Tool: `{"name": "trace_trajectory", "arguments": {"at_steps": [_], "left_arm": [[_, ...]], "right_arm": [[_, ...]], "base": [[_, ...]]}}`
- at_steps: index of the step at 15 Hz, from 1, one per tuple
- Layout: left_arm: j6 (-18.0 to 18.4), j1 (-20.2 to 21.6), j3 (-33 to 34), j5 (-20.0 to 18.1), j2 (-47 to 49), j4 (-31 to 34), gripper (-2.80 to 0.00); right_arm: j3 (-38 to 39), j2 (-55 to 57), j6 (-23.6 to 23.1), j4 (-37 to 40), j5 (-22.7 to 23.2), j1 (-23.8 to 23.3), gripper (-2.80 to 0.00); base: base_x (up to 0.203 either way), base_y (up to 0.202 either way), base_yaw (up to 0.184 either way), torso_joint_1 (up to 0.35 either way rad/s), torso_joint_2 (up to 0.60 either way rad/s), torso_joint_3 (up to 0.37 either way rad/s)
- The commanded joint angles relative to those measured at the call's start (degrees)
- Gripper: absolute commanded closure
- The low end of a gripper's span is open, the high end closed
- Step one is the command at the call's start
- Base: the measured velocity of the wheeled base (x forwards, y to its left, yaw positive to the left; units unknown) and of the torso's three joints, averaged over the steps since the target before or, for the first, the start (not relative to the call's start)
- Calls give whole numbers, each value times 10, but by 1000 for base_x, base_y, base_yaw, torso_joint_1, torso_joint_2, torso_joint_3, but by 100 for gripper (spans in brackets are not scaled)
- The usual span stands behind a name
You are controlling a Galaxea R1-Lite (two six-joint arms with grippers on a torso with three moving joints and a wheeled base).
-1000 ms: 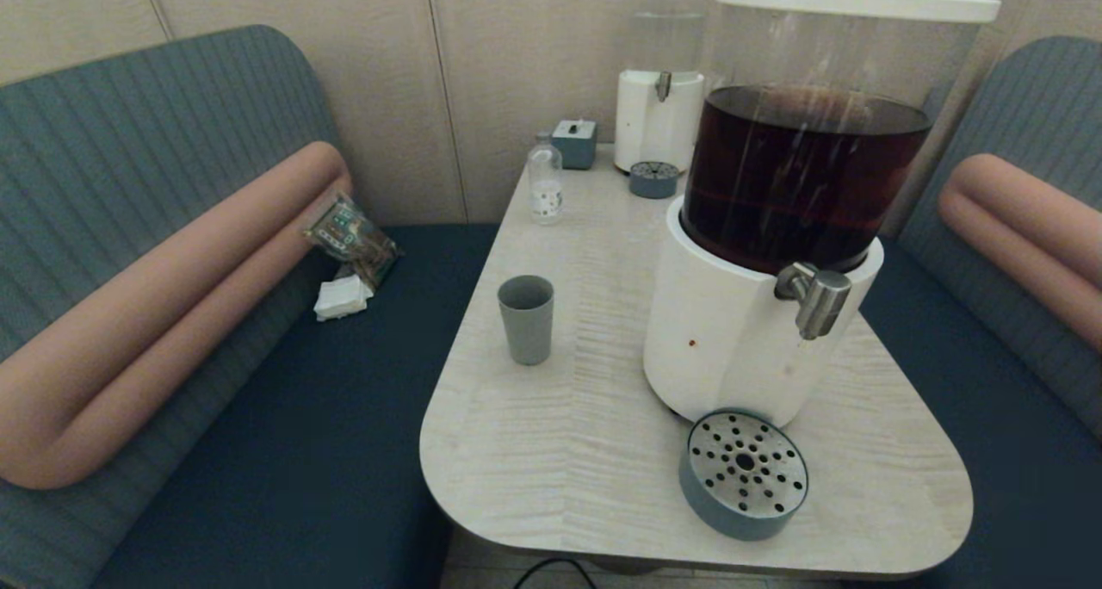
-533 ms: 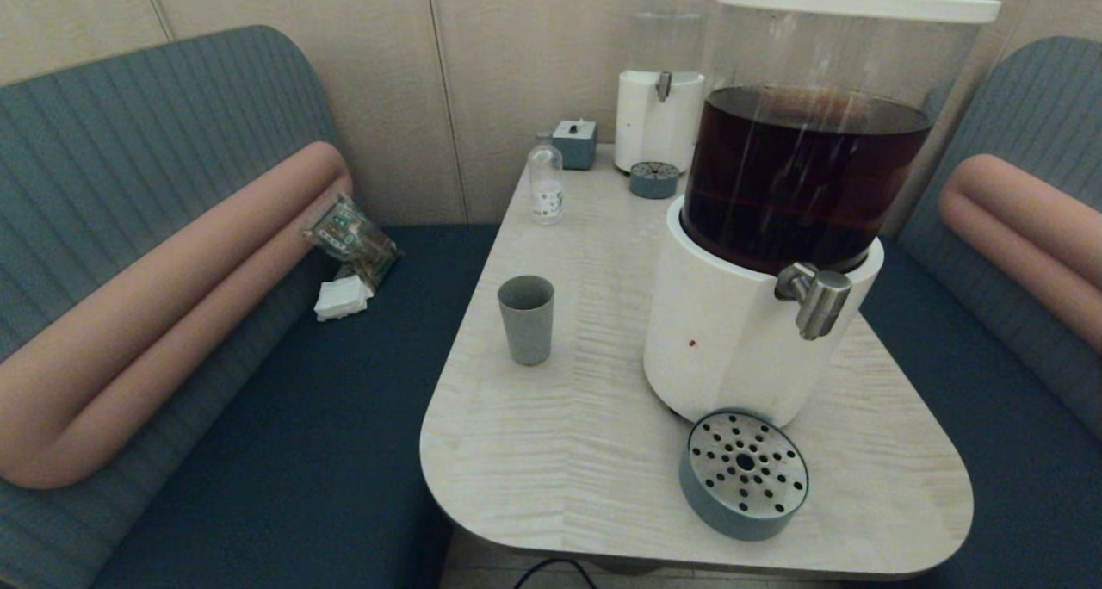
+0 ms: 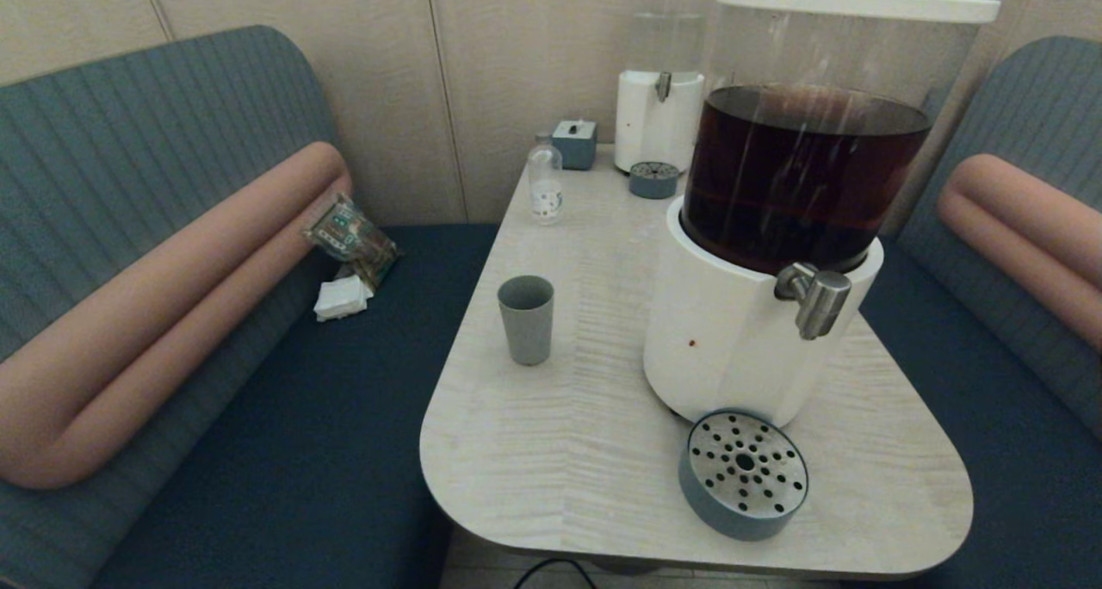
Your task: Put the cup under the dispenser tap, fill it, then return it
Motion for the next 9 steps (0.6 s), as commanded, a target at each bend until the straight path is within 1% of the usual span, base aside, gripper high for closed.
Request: {"name": "trace_trajectory", "arguments": {"at_steps": [1, 3, 9], "left_arm": [[-17, 0, -3, 1, 1, 10, 0], [-29, 0, 0, 3, 1, 1, 0], [-29, 0, 0, 3, 1, 1, 0]], "right_arm": [[0, -2, 0, 0, 0, 0, 0], [0, -1, -1, 0, 0, 0, 0], [1, -1, -1, 0, -1, 1, 0]], "base": [[0, 0, 0, 0, 0, 0], [0, 0, 0, 0, 0, 0], [0, 0, 0, 0, 0, 0]]}}
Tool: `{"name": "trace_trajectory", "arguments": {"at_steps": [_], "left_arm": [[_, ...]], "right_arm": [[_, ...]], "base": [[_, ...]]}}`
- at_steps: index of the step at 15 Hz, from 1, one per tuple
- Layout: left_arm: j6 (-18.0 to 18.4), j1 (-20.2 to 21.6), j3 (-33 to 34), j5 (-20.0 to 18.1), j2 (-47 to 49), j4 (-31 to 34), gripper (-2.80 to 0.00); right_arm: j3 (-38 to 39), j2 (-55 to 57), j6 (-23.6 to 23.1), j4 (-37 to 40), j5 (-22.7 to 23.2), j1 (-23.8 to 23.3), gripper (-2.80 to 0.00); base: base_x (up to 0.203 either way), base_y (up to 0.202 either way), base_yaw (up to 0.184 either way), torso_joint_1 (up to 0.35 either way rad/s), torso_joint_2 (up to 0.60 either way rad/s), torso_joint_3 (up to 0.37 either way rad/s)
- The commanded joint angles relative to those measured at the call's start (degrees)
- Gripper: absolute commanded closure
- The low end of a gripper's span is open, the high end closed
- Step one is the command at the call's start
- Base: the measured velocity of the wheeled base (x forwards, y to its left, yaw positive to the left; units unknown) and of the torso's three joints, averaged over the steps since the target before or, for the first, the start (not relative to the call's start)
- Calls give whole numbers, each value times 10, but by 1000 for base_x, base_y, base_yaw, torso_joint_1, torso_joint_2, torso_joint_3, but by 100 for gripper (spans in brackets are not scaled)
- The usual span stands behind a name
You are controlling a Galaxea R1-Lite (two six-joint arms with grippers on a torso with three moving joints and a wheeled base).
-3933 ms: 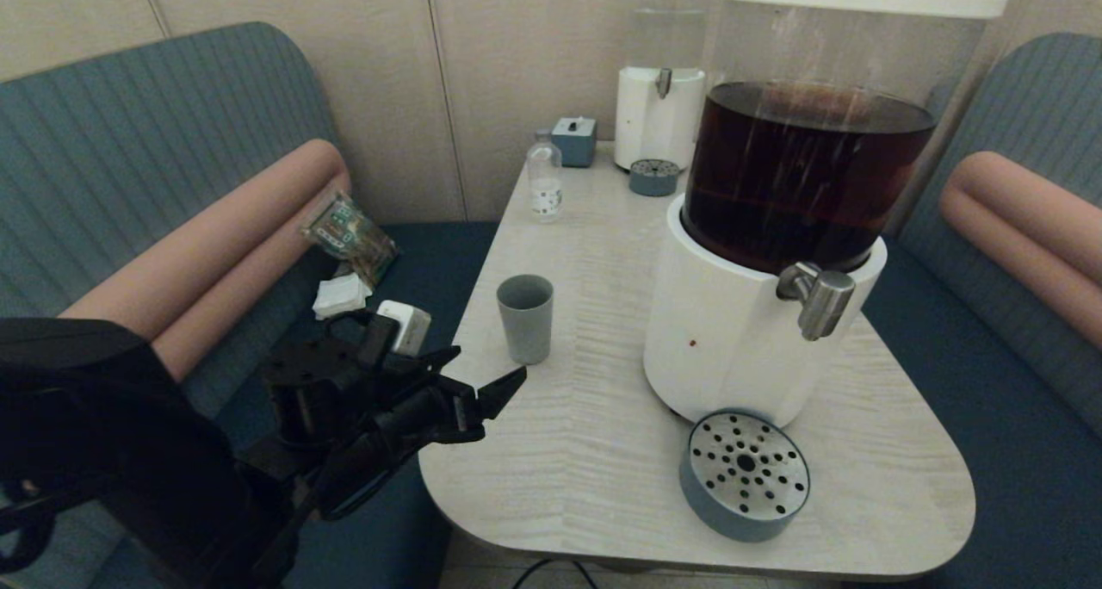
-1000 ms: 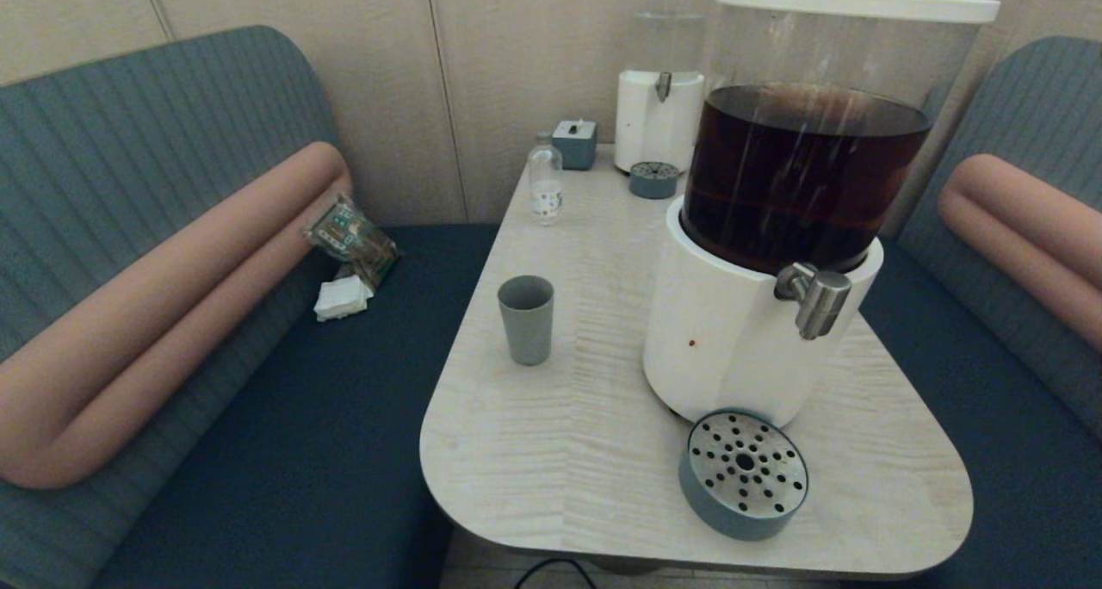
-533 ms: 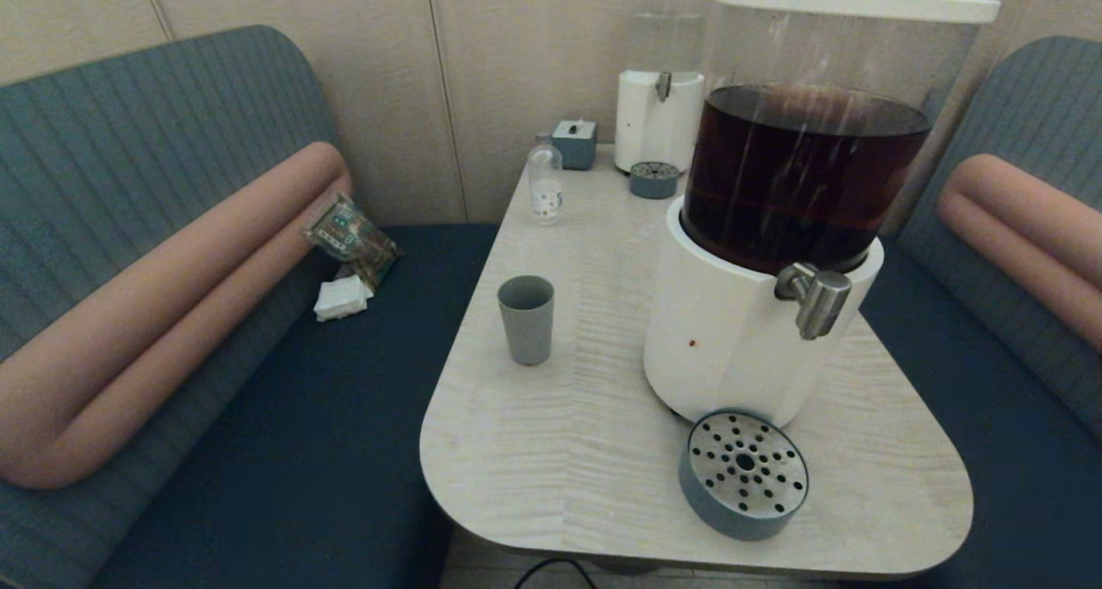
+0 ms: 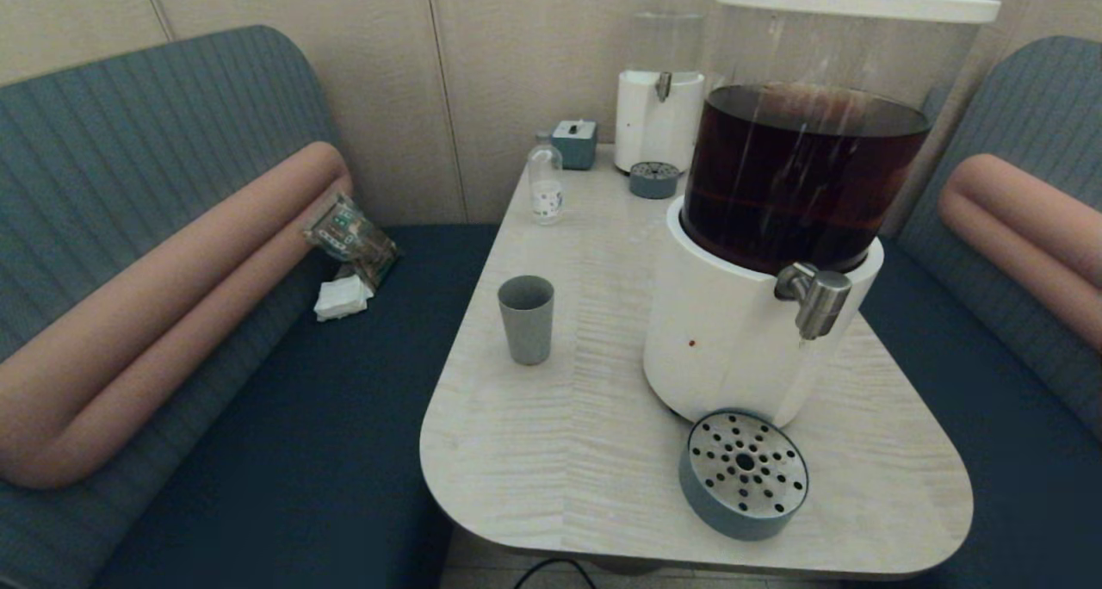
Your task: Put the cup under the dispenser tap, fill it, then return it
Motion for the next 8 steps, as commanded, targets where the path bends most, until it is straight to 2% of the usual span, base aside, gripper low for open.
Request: {"name": "trace_trajectory", "arguments": {"at_steps": [1, 4, 8], "left_arm": [[0, 0, 0, 0, 1, 0, 0], [0, 0, 0, 0, 1, 0, 0], [0, 0, 0, 0, 1, 0, 0]], "right_arm": [[1, -1, -1, 0, 0, 0, 0], [1, 0, 23, -5, -4, 1, 0], [1, -1, 31, -7, -1, 0, 0]], "base": [[0, 0, 0, 0, 0, 0], [0, 0, 0, 0, 0, 0], [0, 0, 0, 0, 0, 0]]}}
